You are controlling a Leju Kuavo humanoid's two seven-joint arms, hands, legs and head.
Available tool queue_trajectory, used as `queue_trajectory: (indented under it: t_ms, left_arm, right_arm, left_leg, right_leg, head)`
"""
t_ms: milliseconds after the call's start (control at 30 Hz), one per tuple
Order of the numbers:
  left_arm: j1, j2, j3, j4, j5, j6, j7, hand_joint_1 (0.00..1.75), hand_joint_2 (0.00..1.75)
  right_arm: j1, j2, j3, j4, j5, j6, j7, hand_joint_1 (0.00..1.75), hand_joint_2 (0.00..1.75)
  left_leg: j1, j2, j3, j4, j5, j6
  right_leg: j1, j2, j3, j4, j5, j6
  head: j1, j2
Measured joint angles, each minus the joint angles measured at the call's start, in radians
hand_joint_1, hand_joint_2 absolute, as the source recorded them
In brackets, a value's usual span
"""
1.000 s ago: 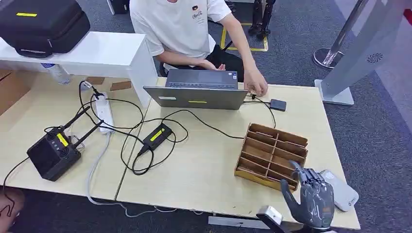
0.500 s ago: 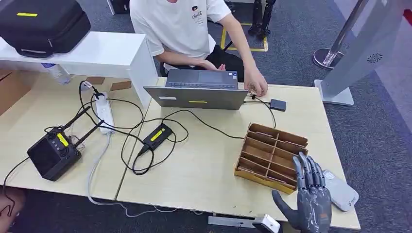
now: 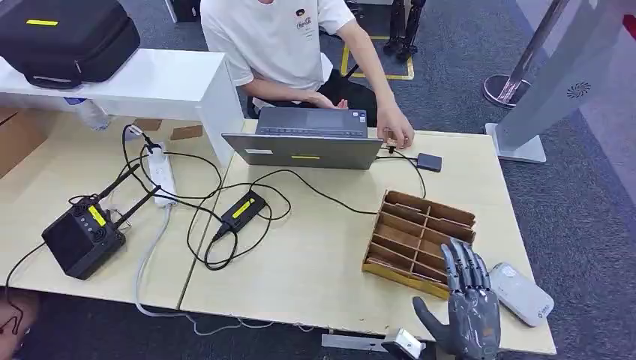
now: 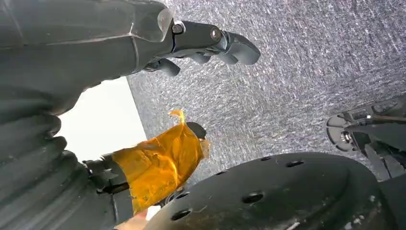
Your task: Pass the card to the sensor for recognition and then transmit it.
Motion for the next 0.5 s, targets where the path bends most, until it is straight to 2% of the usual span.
queue_trajectory:
  t_ms: [500]
  left_arm:
    - [-0.001, 0.000, 0.000, 0.000, -0.019, -0.014, 0.008, 0.00, 1.75]
  right_arm:
    - [-0.089, 0.011, 0.011, 0.202, 0.018, 0.000, 0.014, 0.00, 1.75]
  left_leg:
    - [0.000, 0.000, 0.000, 0.000, 0.000, 0.000]
  right_leg:
    - [0.000, 0.000, 0.000, 0.000, 0.000, 0.000]
  head:
    - [0.000, 0.000]
